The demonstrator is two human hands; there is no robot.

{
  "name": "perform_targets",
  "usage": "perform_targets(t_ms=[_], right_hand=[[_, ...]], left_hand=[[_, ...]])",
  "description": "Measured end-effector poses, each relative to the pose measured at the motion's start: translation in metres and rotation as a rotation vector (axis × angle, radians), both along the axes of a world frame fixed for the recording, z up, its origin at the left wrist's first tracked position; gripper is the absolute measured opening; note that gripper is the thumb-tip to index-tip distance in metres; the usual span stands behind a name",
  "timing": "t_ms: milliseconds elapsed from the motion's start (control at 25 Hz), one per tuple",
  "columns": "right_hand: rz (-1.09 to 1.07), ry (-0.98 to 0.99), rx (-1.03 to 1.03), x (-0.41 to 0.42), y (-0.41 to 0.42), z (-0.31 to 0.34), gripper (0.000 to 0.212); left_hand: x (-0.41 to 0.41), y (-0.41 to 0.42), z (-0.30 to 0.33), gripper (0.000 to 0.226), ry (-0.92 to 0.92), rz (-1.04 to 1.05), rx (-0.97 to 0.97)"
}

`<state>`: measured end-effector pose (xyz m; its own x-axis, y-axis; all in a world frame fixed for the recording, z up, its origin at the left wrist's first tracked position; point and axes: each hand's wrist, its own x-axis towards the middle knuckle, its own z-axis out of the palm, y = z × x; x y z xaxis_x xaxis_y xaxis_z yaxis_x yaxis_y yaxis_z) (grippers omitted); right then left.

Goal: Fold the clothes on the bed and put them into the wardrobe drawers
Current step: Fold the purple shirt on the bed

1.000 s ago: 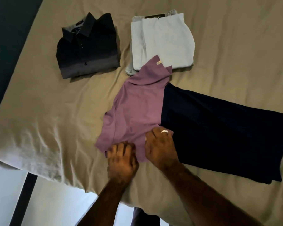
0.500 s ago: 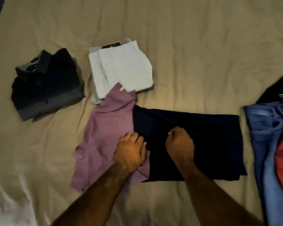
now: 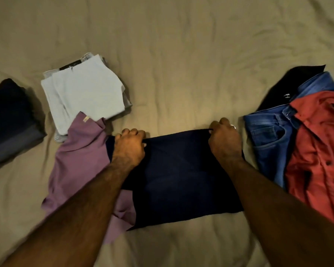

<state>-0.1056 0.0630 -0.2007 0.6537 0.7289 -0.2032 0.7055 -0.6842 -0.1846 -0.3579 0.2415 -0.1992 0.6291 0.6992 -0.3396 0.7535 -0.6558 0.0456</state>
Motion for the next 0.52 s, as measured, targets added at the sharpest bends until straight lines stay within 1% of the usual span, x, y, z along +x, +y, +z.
perform_targets(t_ms=[80, 160, 280, 400, 520], right_hand=[[-0.027, -0.057, 0.061, 0.007, 0.007, 0.001, 0.014], [-0.042, -0.108, 0.129, 0.01, 0.012, 0.0, 0.01], [-0.058, -0.131, 0.236, 0.006, -0.001, -0.001, 0.008], [-0.068, -0.159, 0.263, -0.014, -0.034, -0.001, 0.015], [-0.108, -0.14, 0.253, -0.036, -0.066, 0.0, 0.02]], left_hand=[[0.005, 0.011, 0.005, 0.027, 0.054, 0.024, 0.079], [0.005, 0.02, 0.007, 0.027, 0.025, 0.05, 0.142], [-0.005, 0.018, 0.01, 0.021, -0.012, 0.058, 0.101], [-0.033, 0.0, 0.016, 0.018, -0.016, -0.067, 0.14], [-0.063, -0.026, 0.021, 0.019, -0.05, -0.183, 0.284]])
